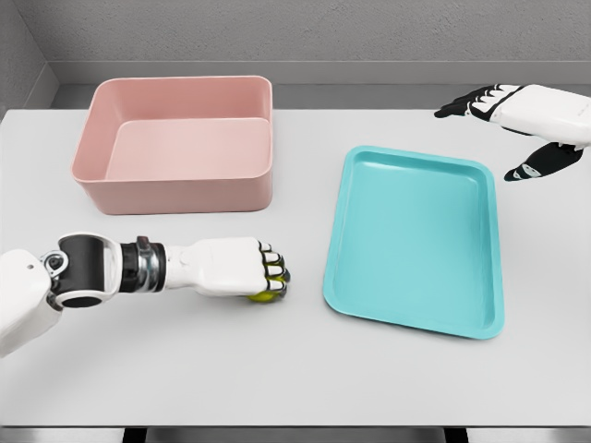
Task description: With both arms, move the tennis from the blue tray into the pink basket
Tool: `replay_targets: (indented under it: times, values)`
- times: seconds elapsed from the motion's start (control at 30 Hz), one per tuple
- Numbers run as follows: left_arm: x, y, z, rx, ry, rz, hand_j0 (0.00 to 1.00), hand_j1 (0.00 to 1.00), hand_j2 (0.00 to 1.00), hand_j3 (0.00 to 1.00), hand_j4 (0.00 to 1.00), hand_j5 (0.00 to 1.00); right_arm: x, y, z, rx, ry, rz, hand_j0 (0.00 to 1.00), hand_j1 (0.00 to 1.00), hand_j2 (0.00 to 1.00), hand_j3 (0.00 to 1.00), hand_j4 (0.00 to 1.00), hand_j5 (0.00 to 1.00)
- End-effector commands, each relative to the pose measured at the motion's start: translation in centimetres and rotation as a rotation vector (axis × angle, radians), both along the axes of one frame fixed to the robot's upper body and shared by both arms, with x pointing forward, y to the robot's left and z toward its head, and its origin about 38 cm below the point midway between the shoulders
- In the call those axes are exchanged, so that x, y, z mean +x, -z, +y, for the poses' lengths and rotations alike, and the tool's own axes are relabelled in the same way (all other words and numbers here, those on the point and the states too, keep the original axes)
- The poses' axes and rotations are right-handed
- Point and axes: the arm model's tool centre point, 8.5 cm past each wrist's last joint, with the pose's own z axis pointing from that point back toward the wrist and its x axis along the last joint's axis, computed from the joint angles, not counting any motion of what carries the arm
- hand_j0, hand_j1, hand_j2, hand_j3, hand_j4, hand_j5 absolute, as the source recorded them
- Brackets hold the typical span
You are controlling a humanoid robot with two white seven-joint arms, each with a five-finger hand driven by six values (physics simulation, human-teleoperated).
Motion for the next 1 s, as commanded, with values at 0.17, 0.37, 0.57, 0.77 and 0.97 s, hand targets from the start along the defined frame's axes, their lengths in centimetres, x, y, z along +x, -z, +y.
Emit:
replay_targets:
  times: [0.17,0.37,0.57,0.77,0.97]
  values:
    - [1.2,-1.9,2.1,-0.026,-0.050,-0.011,0.29,0.29,0.29,0.29,0.29,0.29,0.0,-0.1,0.0,0.003,0.001,0.000,1.00,1.00,1.00,1.00,1.00,1.00]
    - [3.4,-7.6,5.4,-0.148,-0.148,-0.065,0.28,0.28,0.28,0.28,0.28,0.28,0.0,-0.3,-0.1,0.004,0.002,-0.006,1.00,1.00,1.00,1.00,1.00,1.00]
    - [5.7,-12.5,7.2,-0.214,-0.211,-0.172,0.28,0.28,0.28,0.28,0.28,0.28,0.0,-0.2,-0.1,0.004,0.002,-0.003,1.00,1.00,1.00,1.00,1.00,1.00]
    - [11.5,-11.7,10.5,-0.219,-0.399,-0.129,0.28,0.28,0.28,0.28,0.28,0.28,-0.1,-0.3,-0.1,0.004,0.001,-0.005,1.00,1.00,1.00,1.00,1.00,1.00]
    - [15.0,-8.1,12.2,-0.165,-0.527,-0.047,0.29,0.29,0.29,0.29,0.29,0.29,-0.1,-0.3,-0.1,0.004,0.001,-0.005,1.00,1.00,1.00,1.00,1.00,1.00]
